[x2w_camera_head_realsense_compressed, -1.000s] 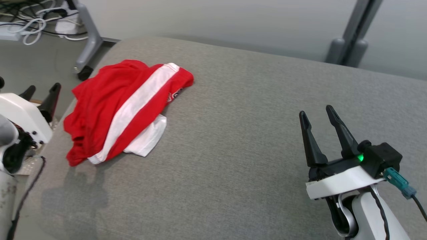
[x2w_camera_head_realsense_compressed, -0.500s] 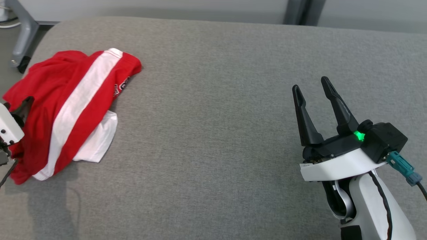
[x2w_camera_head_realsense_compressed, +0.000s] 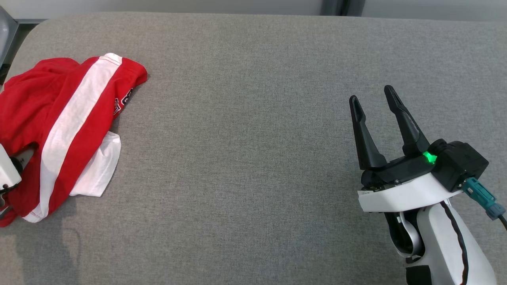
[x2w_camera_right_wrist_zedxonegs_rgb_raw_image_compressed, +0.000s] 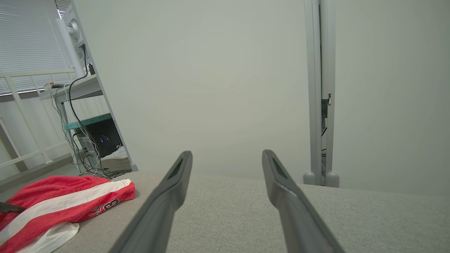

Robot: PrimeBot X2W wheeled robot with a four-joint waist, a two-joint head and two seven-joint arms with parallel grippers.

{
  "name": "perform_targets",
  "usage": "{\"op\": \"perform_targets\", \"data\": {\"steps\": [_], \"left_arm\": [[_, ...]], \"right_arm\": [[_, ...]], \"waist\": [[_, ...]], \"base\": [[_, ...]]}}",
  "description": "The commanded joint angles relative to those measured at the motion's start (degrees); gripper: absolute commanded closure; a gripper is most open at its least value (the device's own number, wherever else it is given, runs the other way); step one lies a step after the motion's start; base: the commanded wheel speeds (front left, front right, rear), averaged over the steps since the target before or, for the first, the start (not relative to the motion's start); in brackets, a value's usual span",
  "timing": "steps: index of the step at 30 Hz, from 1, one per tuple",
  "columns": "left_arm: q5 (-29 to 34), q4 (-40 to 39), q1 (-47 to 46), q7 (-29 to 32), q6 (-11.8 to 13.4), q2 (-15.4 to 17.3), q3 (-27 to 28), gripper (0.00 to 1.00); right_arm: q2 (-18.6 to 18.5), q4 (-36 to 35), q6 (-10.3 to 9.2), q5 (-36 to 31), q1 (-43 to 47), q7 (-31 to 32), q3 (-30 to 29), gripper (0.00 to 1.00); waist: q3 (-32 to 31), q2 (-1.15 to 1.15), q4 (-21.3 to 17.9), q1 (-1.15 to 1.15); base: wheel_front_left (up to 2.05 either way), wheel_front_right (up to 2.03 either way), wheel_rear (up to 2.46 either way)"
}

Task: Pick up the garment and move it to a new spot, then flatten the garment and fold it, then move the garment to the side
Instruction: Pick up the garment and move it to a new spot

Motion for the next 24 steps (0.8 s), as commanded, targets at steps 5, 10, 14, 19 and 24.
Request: {"op": "perform_targets", "data": {"steps": [5,10,14,19,24], "left_arm": [[-1.91,0.61,-0.62,-0.86,0.02,0.80,-1.63,0.00],[-3.64,0.93,-1.03,-1.48,0.02,1.19,-3.33,0.55],[-4.78,0.26,-1.39,-2.42,0.02,2.00,-4.83,1.00],[-4.58,-0.61,-2.36,-5.22,0.02,3.52,-6.96,1.00],[-4.04,-3.12,-3.85,-7.67,0.02,5.42,-9.23,1.00]], "right_arm": [[-0.38,-0.15,0.03,-0.50,-0.36,-0.28,-0.16,0.00],[-0.38,0.07,0.03,-0.86,-0.84,-0.28,-0.31,0.00],[-0.38,0.36,0.03,-0.99,-0.68,-0.28,-0.42,0.00],[-0.38,0.77,0.03,-0.90,0.21,-0.28,-0.58,0.00],[-0.38,1.26,0.03,-0.21,1.35,-0.28,-0.53,0.00]], "waist": [[1.12,0.00,-0.07,0.00],[1.90,0.00,-0.12,0.00],[1.52,0.00,-0.10,0.00],[-0.11,0.00,-0.01,0.00],[-2.50,0.00,-0.07,0.00]], "base": [[0.00,0.00,0.00],[0.00,0.00,0.00],[0.00,0.00,0.00],[0.00,0.00,0.00],[0.00,0.00,0.00]]}}
